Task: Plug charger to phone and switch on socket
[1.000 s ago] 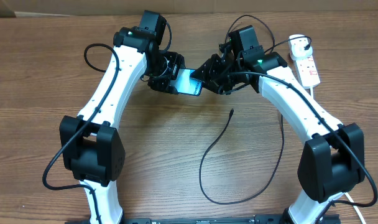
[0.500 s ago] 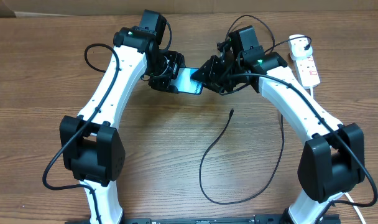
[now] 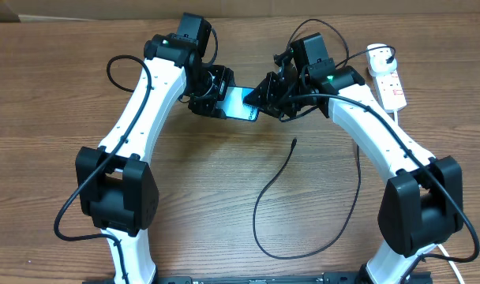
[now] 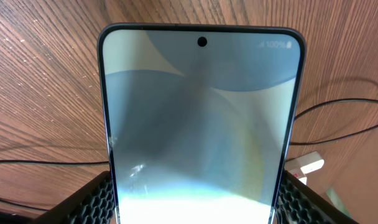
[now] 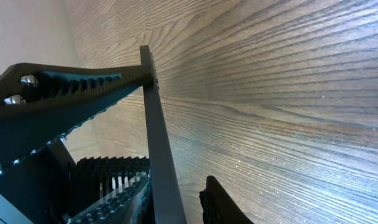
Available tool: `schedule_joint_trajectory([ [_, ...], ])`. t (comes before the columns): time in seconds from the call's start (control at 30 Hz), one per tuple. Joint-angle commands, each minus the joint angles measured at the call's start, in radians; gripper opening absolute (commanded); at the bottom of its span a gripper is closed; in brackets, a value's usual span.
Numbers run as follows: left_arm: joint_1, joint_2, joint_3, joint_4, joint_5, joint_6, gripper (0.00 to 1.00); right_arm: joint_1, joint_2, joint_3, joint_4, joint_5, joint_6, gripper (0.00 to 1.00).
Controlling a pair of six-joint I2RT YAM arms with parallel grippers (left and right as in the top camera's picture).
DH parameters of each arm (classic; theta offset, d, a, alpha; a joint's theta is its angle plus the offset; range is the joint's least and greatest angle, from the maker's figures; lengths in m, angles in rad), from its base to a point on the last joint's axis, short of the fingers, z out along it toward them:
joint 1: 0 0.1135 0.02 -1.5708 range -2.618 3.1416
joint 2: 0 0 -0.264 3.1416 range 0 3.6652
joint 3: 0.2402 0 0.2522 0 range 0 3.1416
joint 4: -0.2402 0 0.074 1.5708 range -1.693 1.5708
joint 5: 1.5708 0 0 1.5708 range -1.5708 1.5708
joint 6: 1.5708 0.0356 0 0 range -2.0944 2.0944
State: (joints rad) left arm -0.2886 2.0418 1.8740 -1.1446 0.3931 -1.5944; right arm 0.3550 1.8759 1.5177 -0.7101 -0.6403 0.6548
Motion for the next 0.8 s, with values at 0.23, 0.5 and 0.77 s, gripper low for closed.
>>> schedule_joint_trajectory([
  [0.23,-0.008,-0.034,0.008,0.021,0.046,-0.003,0.51,0.0,-0.003,0.013,-0.002,-0.061,-0.002,0.18],
  [0.5,-0.008,-0.034,0.008,0.023,0.045,-0.002,0.52,0.0,-0.003,0.013,-0.002,-0.061,-0.001,0.13],
  [0.77,-0.008,-0.034,0.008,0.023,0.031,-0.002,0.52,0.0,-0.003,0.013,-0.002,-0.06,-0.002,0.06],
])
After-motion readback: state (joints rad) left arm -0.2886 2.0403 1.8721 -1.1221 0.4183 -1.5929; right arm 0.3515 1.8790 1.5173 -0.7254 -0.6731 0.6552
